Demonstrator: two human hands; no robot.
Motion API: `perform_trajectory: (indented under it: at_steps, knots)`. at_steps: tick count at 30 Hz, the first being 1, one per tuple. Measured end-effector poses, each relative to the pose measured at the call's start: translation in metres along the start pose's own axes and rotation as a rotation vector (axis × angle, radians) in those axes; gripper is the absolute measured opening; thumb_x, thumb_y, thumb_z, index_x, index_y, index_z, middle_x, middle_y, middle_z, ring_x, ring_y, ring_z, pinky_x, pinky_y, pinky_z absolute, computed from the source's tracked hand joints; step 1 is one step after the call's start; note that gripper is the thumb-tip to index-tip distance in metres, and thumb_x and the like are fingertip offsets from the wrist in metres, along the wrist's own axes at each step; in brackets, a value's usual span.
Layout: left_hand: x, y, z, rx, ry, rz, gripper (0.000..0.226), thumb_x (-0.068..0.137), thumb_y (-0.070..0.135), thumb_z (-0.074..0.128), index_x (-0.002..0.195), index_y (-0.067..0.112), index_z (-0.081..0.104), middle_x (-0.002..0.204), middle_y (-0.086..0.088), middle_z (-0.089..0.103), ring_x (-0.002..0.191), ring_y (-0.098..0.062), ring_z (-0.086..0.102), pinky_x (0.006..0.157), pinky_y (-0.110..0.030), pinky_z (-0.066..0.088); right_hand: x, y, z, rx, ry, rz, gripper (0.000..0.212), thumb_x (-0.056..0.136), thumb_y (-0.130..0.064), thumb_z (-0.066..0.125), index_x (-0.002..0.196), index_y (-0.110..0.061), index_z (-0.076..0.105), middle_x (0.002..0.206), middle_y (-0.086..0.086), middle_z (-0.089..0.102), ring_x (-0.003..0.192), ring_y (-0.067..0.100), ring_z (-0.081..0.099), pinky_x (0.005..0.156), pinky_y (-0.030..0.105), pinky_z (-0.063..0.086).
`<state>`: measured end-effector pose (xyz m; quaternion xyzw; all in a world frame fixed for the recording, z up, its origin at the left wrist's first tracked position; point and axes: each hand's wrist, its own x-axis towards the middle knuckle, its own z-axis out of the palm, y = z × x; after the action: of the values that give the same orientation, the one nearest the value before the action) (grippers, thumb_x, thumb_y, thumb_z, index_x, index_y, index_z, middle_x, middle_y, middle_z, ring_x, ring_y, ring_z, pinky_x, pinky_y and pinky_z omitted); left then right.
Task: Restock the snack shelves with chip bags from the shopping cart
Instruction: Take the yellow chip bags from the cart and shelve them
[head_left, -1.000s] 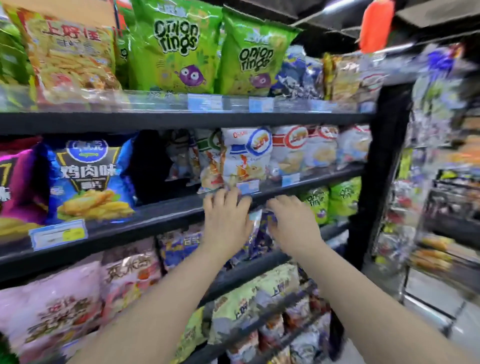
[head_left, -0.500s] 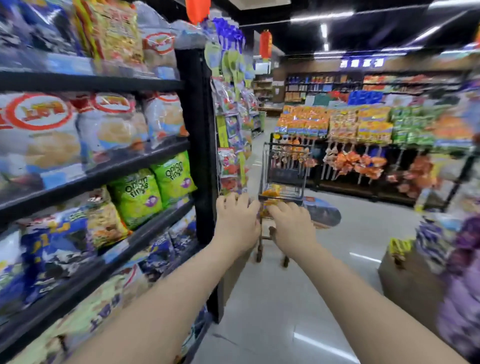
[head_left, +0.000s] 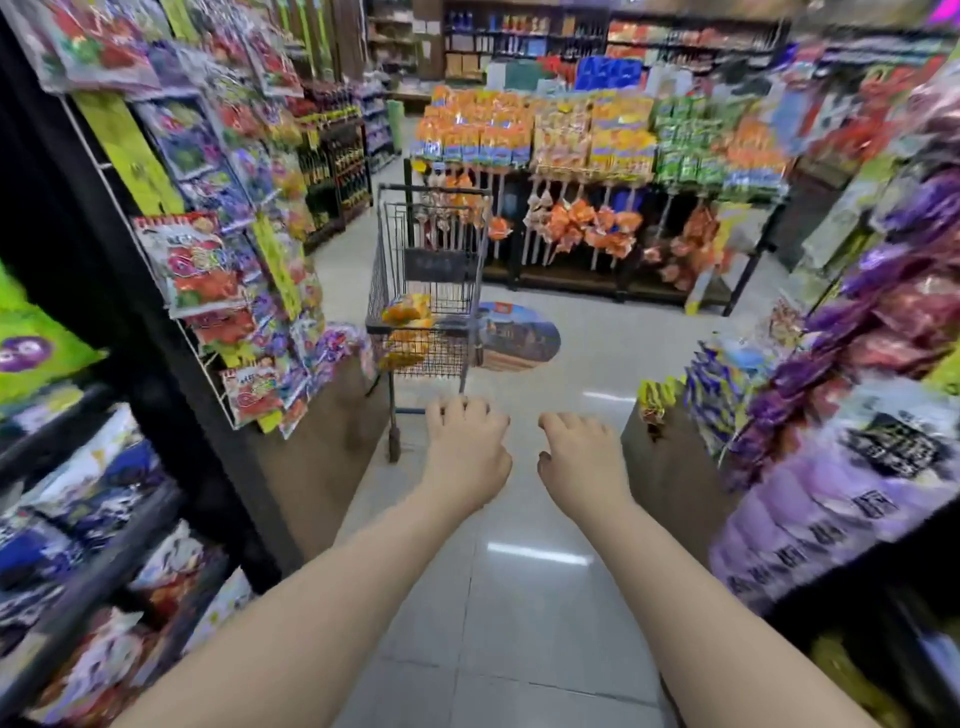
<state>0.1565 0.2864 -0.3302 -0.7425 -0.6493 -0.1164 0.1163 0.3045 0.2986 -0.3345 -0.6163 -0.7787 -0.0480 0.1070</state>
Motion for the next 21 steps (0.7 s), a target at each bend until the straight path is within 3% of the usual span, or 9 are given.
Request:
perform_trajectory:
  at_steps: [5,9,14,18,21]
  knots:
    - [0.074,-0.017,0.055,-0.103,-0.049,0.031,0.034,0.079,0.027,0.061,0.113,0.022,0.065,0.109,-0.006,0.060,0.104,-0.032,0.050,0.090,-0.042,0.031,0.070,0.017,0.045,-0.035,-0.064,0.060,0.036,0.086,-0.020,0.056,0.123,-0.019,0.053,0.117,0.001,0.058,0.113,0.029,0.050,0.088,0.038,0.036]
    - [0.138,-0.052,0.102,-0.178,-0.120,0.034,0.041,0.082,0.030,0.056,0.123,0.028,0.059,0.120,0.002,0.057,0.111,-0.027,0.045,0.093,-0.039,0.027,0.143,0.006,0.082,-0.021,-0.073,0.076,0.033,0.064,-0.010,0.074,0.095,-0.013,0.066,0.088,0.006,0.065,0.084,0.034,0.062,0.068,0.038,0.042]
    - [0.222,-0.101,0.151,-0.194,-0.262,0.048,0.047,0.086,0.027,0.052,0.133,0.032,0.050,0.131,0.003,0.051,0.120,-0.026,0.040,0.099,-0.041,0.027,0.224,-0.008,0.120,0.003,-0.139,0.155,0.036,0.068,-0.005,0.067,0.103,-0.012,0.064,0.093,0.006,0.063,0.091,0.035,0.060,0.074,0.039,0.042]
    - [0.274,-0.124,0.190,-0.235,-0.303,0.011,0.044,0.086,0.031,0.053,0.129,0.032,0.052,0.128,0.005,0.052,0.120,-0.025,0.039,0.098,-0.040,0.027,0.280,-0.008,0.154,-0.012,-0.282,0.133,0.041,0.089,-0.020,0.055,0.129,-0.018,0.049,0.123,0.003,0.055,0.117,0.030,0.047,0.092,0.037,0.035]
    - [0.297,-0.136,0.220,-0.256,-0.367,-0.007,0.041,0.085,0.033,0.054,0.126,0.033,0.054,0.127,0.006,0.051,0.120,-0.023,0.040,0.102,-0.042,0.027,0.318,-0.004,0.178,0.062,-0.332,0.128,0.046,0.092,-0.027,0.054,0.137,-0.023,0.043,0.133,-0.001,0.050,0.125,0.026,0.041,0.099,0.036,0.032]
